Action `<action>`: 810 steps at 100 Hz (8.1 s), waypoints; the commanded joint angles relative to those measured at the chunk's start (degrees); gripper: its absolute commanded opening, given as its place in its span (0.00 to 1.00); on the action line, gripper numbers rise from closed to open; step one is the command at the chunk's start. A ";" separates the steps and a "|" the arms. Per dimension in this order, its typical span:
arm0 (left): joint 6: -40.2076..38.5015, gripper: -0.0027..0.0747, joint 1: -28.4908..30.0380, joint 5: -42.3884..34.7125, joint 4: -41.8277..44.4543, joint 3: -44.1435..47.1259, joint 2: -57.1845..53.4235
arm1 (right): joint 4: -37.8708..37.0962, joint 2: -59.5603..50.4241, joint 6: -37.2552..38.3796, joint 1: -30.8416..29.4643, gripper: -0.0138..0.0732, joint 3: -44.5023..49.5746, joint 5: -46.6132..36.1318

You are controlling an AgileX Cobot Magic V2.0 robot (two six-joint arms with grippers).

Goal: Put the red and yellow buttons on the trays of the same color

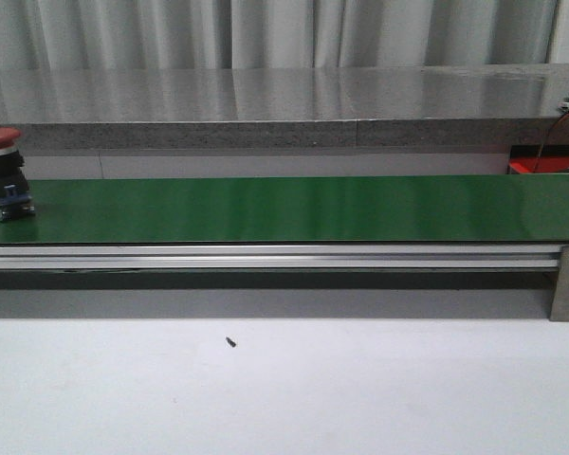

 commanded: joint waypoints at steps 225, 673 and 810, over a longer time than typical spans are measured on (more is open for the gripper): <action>-1.76 0.30 -20.31 14.87 -2.39 6.99 -21.98 | 0.04 -0.03 -0.05 -0.19 0.09 -1.49 -3.79; 4.06 0.01 -32.79 -1.26 -8.46 51.89 -88.38 | 0.03 62.73 0.03 -0.20 0.70 -42.65 11.16; 4.06 0.01 -32.79 -1.26 -8.46 51.89 -88.38 | 0.85 81.54 0.98 -31.97 0.37 -67.12 18.15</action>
